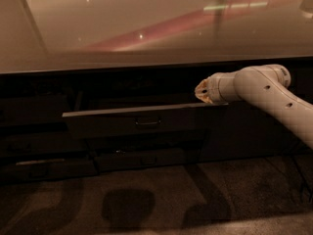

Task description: Open top drawer

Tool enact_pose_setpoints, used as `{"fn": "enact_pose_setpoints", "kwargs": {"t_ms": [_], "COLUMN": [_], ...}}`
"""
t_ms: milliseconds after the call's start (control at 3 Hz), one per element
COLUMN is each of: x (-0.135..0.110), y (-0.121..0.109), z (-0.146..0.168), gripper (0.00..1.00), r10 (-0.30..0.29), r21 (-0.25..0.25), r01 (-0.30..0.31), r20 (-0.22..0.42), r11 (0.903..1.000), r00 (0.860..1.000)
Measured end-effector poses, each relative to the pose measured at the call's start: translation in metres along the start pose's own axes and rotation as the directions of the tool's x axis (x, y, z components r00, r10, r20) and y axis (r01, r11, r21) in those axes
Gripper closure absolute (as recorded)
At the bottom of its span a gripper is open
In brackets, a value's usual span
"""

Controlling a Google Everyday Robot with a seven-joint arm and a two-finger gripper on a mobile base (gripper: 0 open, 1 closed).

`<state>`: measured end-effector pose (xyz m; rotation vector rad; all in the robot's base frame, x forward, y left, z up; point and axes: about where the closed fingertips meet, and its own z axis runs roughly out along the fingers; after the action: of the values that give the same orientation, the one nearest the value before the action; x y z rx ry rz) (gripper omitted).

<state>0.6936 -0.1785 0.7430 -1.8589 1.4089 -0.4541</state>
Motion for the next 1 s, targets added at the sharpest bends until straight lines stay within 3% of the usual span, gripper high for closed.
{"fn": "enact_pose_setpoints", "kwargs": {"t_ms": [333, 667, 1000], "x": [0.002, 0.020, 0.036], "y": [0.001, 0.008, 0.010], "z": [0.012, 0.037, 0.053], "gripper": [1.00, 1.00, 1.00], "r10": [-0.014, -0.014, -0.010], "r21": [-0.040, -0.118, -0.162], "r01": [0.012, -0.001, -0.019], "r20": [-0.055, -0.127, -0.178], "r11": [0.9991, 0.9930, 0.9866], "r00": [0.998, 0.992, 0.984]}}
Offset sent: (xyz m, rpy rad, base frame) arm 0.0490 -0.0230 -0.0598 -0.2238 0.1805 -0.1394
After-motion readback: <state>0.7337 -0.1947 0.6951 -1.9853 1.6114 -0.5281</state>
